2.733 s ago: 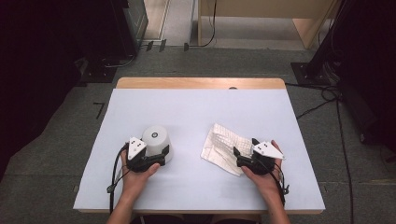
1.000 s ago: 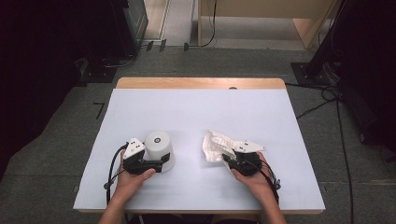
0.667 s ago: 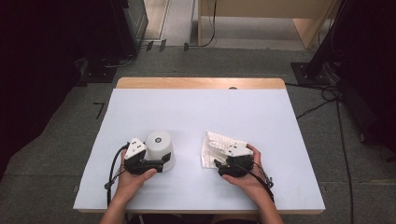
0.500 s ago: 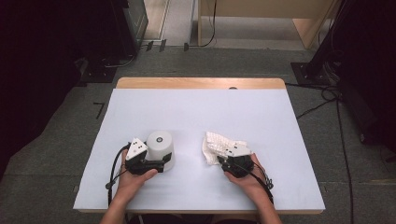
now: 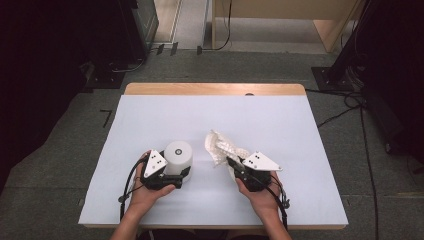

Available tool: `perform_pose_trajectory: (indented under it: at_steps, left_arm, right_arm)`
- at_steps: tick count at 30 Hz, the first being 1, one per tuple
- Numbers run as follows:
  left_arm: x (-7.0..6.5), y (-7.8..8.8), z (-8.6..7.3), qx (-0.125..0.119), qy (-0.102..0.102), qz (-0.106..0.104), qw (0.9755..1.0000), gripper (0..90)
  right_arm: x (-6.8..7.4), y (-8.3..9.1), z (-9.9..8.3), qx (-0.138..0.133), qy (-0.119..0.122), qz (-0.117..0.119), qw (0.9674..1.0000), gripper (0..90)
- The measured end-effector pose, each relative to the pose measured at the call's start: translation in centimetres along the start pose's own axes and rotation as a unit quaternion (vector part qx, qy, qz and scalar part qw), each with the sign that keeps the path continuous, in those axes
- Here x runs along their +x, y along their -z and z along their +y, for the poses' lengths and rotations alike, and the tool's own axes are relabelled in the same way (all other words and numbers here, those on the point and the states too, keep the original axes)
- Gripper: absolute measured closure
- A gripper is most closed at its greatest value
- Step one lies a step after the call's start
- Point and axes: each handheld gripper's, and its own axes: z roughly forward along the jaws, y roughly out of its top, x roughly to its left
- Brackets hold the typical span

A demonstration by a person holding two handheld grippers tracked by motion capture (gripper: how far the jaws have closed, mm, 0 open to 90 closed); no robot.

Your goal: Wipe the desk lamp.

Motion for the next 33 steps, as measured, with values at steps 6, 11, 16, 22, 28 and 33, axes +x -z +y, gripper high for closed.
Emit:
perform_pose_trajectory:
  at_steps: [6,11,16,22,28,33]
  left_arm:
    - [-1.5,-0.4,0.6,0.02,-0.026,-0.038,0.9987,8.7]
    - [-2.6,-0.9,0.6,0.032,-0.049,-0.049,0.9971,8.7]
    - [-3.7,-0.2,1.4,0.049,-0.091,-0.056,0.9931,8.8]
    - [-4.0,-0.3,1.1,0.052,-0.087,-0.082,0.9914,8.7]
    - [-4.6,-1.1,1.1,0.042,-0.101,-0.075,0.9912,8.6]
    - [-4.5,-1.2,1.2,0.045,-0.095,-0.081,0.9912,8.6]
  right_arm:
    - [2.7,-0.1,2.4,-0.024,-0.016,0.059,0.9979,79.4]
    - [4.1,-1.3,3.5,-0.009,-0.013,0.077,0.9969,78.9]
    - [4.1,-1.8,3.3,0.016,-0.038,0.081,0.9958,78.8]
    - [2.8,-2.1,2.3,0.046,-0.067,0.089,0.9927,78.7]
    - [1.4,-2.1,1.7,0.051,-0.098,0.091,0.9897,78.6]
    - [1.0,-1.9,1.9,0.055,-0.113,0.119,0.985,78.7]
